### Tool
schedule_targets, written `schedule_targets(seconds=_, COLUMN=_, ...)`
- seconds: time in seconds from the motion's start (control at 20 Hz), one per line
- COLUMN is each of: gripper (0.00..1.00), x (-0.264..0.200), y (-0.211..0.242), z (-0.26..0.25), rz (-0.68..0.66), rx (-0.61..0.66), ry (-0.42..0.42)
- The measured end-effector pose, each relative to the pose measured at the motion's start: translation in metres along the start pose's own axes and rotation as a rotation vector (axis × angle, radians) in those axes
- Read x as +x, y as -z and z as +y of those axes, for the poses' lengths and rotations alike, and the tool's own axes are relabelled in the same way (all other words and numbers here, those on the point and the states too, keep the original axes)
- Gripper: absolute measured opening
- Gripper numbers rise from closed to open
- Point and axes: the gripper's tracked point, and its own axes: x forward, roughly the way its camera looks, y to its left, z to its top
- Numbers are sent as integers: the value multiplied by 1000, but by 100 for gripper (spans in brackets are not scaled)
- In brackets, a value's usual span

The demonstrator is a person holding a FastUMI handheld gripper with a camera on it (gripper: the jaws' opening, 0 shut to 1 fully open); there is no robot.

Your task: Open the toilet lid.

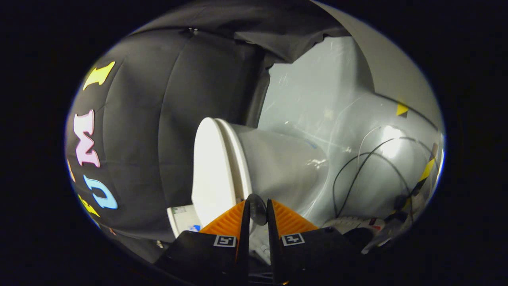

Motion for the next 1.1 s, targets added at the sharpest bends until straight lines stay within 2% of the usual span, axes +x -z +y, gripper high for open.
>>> schedule_targets(seconds=0.1, gripper=27, x=-2, y=0, z=-4, rz=35, rx=8, ry=1)
schedule_targets(seconds=0.2, gripper=13, x=1, y=2, z=-5, rz=39, rx=12, ry=12)
schedule_targets(seconds=0.3, gripper=13, x=-3, y=5, z=-2, rz=53, rx=-56, ry=17)
schedule_targets(seconds=0.4, gripper=12, x=-4, y=7, z=4, rz=46, rx=-147, ry=28)
schedule_targets(seconds=0.6, gripper=12, x=-18, y=7, z=20, rz=14, rx=-455, ry=37)
schedule_targets(seconds=0.8, gripper=12, x=-47, y=14, z=68, rz=-19, rx=-611, ry=1)
schedule_targets(seconds=1.1, gripper=12, x=-87, y=48, z=138, rz=-51, rx=-846, ry=-35)
